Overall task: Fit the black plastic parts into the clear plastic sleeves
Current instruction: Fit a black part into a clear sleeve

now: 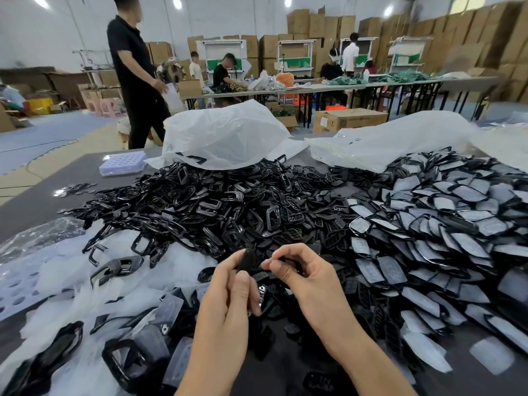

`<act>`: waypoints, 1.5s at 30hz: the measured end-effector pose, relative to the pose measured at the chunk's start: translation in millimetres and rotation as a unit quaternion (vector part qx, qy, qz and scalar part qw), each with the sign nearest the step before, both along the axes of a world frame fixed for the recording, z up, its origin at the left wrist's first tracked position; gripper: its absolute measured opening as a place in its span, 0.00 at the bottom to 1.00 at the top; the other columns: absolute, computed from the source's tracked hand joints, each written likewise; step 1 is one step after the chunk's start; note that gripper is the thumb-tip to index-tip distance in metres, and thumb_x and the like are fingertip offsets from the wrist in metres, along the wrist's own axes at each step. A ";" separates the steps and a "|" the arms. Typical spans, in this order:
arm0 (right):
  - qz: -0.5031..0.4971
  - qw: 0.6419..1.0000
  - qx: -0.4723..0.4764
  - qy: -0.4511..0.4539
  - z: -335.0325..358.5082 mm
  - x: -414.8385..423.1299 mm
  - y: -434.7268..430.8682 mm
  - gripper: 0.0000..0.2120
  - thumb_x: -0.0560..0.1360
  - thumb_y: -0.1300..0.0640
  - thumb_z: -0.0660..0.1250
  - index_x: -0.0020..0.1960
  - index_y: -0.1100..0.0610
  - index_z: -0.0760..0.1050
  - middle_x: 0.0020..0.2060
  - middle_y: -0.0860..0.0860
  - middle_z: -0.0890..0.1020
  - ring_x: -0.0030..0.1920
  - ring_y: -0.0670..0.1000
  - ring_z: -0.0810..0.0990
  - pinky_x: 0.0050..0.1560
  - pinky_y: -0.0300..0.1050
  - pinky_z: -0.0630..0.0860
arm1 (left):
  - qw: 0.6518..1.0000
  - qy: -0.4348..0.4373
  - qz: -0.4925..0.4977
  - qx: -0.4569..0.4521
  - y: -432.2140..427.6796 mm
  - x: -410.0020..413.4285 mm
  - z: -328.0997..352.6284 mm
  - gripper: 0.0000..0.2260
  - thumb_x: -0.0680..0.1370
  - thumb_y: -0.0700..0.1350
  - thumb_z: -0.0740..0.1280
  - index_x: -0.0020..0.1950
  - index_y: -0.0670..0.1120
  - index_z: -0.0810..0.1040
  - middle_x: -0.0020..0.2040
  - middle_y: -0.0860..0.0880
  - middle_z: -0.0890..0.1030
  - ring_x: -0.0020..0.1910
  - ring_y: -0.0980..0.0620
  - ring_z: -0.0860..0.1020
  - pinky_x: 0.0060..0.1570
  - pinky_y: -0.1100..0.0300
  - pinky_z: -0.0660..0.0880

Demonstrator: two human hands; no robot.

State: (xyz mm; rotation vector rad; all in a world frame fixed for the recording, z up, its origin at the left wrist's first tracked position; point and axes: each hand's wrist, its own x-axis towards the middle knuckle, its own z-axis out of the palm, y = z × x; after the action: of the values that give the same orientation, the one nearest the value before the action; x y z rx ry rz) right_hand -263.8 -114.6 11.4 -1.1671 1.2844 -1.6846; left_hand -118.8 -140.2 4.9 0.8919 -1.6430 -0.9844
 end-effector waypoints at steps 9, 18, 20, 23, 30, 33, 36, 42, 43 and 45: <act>-0.014 0.994 0.028 -0.103 -1.8 -1.4 -0.5 0.09 0.80 0.54 0.67 0.52 0.44 0.85 0.39 0.49 0.85 0.34 0.46 0.80 0.30 0.37 0.74 | 0.989 0.095 -0.048 0.101 -5.8 0.5 -0.9 0.06 0.82 0.41 0.62 0.56 0.44 0.77 0.38 0.45 0.84 0.32 0.53 0.78 0.37 0.65 0.77; -0.029 0.995 0.040 -0.085 -7.5 -7.4 -4.2 0.16 0.77 0.62 0.74 0.60 0.45 0.79 0.43 0.50 0.87 0.42 0.50 0.87 0.39 0.36 0.79 | 0.985 0.110 -0.059 0.116 -7.2 0.4 -2.9 0.06 0.82 0.40 0.62 0.54 0.45 0.79 0.38 0.44 0.84 0.32 0.51 0.80 0.37 0.64 0.78; -0.041 0.997 0.047 -0.049 -6.6 -5.6 -3.6 0.12 0.78 0.60 0.72 0.58 0.49 0.77 0.43 0.53 0.87 0.38 0.49 0.87 0.34 0.36 0.78 | 0.987 0.107 -0.052 0.111 -8.0 0.8 -3.7 0.07 0.82 0.40 0.63 0.54 0.46 0.80 0.38 0.44 0.84 0.32 0.51 0.80 0.37 0.63 0.78; -0.044 0.997 0.055 -0.019 -10.7 -3.4 -4.8 0.07 0.84 0.60 0.62 0.56 0.52 0.77 0.43 0.54 0.86 0.31 0.45 0.80 0.29 0.36 0.73 | 0.988 0.097 -0.038 0.116 -10.3 1.0 -4.9 0.07 0.82 0.42 0.64 0.55 0.48 0.81 0.38 0.45 0.84 0.33 0.51 0.81 0.39 0.62 0.79; -0.049 0.993 0.083 0.067 -15.1 -6.6 -3.5 0.14 0.84 0.56 0.64 0.62 0.38 0.77 0.31 0.47 0.83 0.30 0.42 0.76 0.38 0.34 0.76 | 0.985 0.091 -0.043 0.140 -11.5 2.5 -5.4 0.04 0.81 0.43 0.66 0.52 0.43 0.78 0.38 0.44 0.85 0.34 0.51 0.82 0.39 0.63 0.79; -0.056 0.994 0.075 0.049 -12.8 -6.9 -3.2 0.11 0.81 0.56 0.69 0.58 0.41 0.81 0.32 0.47 0.83 0.29 0.44 0.76 0.35 0.36 0.76 | 0.984 0.095 -0.030 0.147 -12.1 2.3 -5.5 0.02 0.80 0.43 0.68 0.47 0.48 0.80 0.37 0.44 0.85 0.34 0.50 0.83 0.38 0.61 0.80; -0.048 0.996 0.069 0.035 -10.4 -5.7 -2.4 0.08 0.80 0.55 0.69 0.54 0.44 0.85 0.34 0.48 0.84 0.29 0.44 0.76 0.32 0.34 0.73 | 0.984 0.085 -0.004 0.156 -14.6 4.7 -7.6 0.04 0.77 0.48 0.71 0.43 0.54 0.81 0.38 0.49 0.85 0.36 0.49 0.85 0.44 0.54 0.81; -0.005 0.998 0.057 0.005 -5.8 -3.4 1.4 0.09 0.81 0.50 0.67 0.53 0.41 0.86 0.35 0.48 0.83 0.32 0.44 0.77 0.34 0.34 0.74 | 0.970 0.133 -0.035 0.202 -19.3 7.2 -7.2 0.03 0.75 0.46 0.73 0.42 0.52 0.83 0.37 0.49 0.83 0.40 0.51 0.84 0.40 0.62 0.80; 0.001 0.998 0.056 0.002 -5.1 -2.7 1.8 0.09 0.81 0.49 0.67 0.53 0.41 0.86 0.34 0.47 0.83 0.32 0.44 0.77 0.35 0.34 0.74 | 0.966 0.142 -0.039 0.211 -19.8 7.3 -6.8 0.01 0.74 0.47 0.74 0.42 0.52 0.83 0.37 0.50 0.83 0.39 0.51 0.83 0.39 0.63 0.79; 0.011 0.999 0.053 -0.001 -3.7 -1.2 2.0 0.08 0.80 0.48 0.67 0.53 0.41 0.86 0.34 0.47 0.82 0.31 0.44 0.77 0.35 0.34 0.74 | 0.961 0.160 -0.050 0.221 -20.9 8.5 -6.3 0.02 0.70 0.50 0.74 0.41 0.54 0.83 0.36 0.51 0.81 0.37 0.52 0.82 0.38 0.63 0.79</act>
State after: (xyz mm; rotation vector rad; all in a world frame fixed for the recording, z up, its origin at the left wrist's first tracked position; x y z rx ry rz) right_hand -265.0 -112.6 7.7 -1.1119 1.3382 -1.5812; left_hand -110.3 -161.1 -1.4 0.8850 -1.2209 -1.5188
